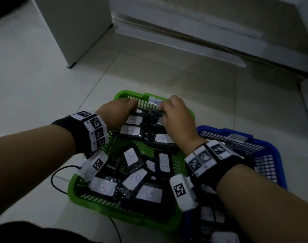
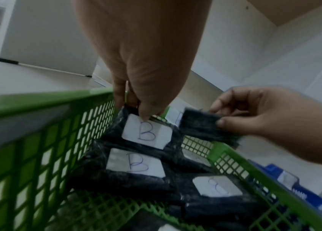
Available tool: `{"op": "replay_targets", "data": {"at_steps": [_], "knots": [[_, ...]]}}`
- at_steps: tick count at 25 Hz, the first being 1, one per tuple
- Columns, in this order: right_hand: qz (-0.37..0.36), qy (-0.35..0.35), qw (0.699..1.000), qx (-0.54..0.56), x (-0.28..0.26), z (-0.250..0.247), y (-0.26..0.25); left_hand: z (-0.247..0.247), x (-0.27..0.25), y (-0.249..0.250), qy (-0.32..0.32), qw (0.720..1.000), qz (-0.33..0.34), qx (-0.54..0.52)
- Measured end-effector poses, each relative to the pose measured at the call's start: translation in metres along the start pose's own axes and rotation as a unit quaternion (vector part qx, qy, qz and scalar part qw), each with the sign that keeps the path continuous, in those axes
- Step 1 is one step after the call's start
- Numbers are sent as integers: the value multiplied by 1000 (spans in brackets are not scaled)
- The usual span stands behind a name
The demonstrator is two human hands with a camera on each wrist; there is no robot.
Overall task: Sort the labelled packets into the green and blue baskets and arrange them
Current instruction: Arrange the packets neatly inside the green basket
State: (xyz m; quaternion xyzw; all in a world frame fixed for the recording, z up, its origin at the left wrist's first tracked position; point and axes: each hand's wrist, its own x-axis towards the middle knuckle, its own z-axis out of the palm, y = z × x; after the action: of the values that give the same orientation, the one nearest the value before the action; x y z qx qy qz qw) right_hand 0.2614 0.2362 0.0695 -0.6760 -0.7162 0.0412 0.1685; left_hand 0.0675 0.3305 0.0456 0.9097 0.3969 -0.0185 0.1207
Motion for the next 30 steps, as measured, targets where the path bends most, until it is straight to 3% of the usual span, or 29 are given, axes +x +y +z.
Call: {"op": "replay_targets", "data": {"at_steps": [2, 4, 8, 10, 12, 13, 15, 19, 21, 26, 30], "knots": [[-39, -50, 997, -41, -9, 21, 13, 1, -1, 1, 8, 997, 51, 63], [-18, -103, 994, -26, -16, 34, 26, 6, -6, -1, -15, 991, 90, 96], [27, -123, 992, 21, -19, 31, 20, 5, -15, -3, -46, 992, 81, 88], [59, -151, 987, 19, -28, 21, 5, 3, -19, 1, -54, 983, 162, 62], [90, -271, 958, -25, -47, 20, -10, 4, -26, 9, -158, 955, 252, 14], [100, -330, 937, -48, -58, 21, -18, 6, -31, 14, -215, 940, 266, 11], [109, -379, 918, -45, -71, 26, -28, 9, -37, 19, -264, 928, 261, 37], [131, -394, 904, 98, -71, 25, -26, 3, -42, 12, -258, 934, 235, 79], [101, -411, 897, 127, -68, 19, -22, -1, -41, 7, -258, 930, 229, 127], [24, -293, 948, 124, -62, 19, -21, -4, -34, 3, -190, 938, 180, 228], [12, -301, 953, 19, -83, 30, -24, 9, -31, 12, -204, 921, 185, 276]]}}
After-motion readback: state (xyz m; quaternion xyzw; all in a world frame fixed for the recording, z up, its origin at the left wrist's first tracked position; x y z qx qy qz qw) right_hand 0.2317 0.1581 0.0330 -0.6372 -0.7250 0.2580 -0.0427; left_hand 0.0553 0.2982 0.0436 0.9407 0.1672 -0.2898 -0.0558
